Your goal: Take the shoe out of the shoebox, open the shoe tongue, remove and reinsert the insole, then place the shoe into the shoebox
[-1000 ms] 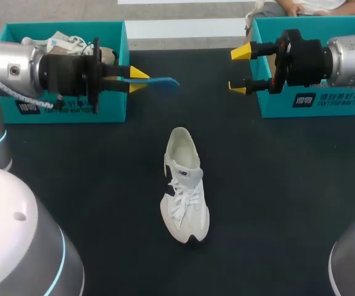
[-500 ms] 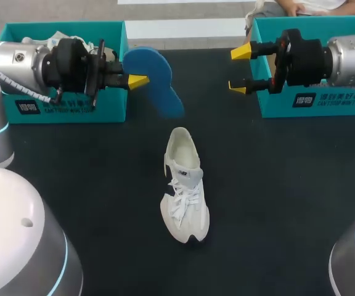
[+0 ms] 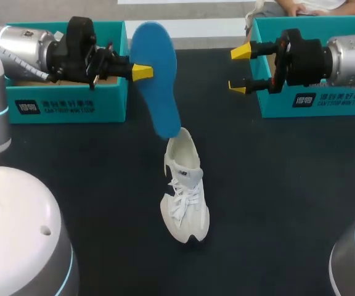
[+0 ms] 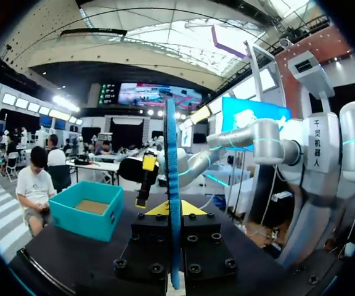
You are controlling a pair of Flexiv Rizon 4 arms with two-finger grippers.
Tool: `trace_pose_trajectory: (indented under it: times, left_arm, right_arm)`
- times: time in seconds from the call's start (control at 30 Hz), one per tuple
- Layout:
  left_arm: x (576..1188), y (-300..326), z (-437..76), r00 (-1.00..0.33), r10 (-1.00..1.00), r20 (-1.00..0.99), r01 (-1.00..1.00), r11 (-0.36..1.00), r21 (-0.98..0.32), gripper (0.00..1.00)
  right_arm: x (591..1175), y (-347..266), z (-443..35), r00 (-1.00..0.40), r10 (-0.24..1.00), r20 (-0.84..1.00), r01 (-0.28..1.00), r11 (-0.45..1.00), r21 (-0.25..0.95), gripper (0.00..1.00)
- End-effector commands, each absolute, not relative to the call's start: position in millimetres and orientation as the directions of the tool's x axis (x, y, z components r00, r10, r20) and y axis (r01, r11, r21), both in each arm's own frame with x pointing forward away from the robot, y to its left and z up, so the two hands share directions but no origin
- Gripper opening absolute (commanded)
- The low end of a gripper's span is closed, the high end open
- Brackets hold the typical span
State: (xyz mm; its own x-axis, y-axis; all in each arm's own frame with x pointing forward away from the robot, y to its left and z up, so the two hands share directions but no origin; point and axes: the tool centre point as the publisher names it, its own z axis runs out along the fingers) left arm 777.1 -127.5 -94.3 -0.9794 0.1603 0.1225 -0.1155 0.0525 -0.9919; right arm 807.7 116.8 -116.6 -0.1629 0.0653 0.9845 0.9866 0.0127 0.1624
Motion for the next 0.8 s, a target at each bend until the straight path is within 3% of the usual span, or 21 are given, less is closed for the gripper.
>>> trace_pose_trajectory:
  times: [0.03,0.8]
  left_arm:
    - [784.8,-132.9,-102.4,-0.752,0.105,0.651,-0.626,0.196,-0.755,0.00]
    - [788.0,-133.8,-100.5,-0.750,0.097,0.654,-0.638,0.155,-0.755,0.00]
  right_arm:
    - [807.9,118.3,-117.4,-0.163,0.066,0.984,0.987,0.012,0.163,1.00]
    - [807.9,118.3,-117.4,-0.163,0.066,0.984,0.987,0.012,0.163,1.00]
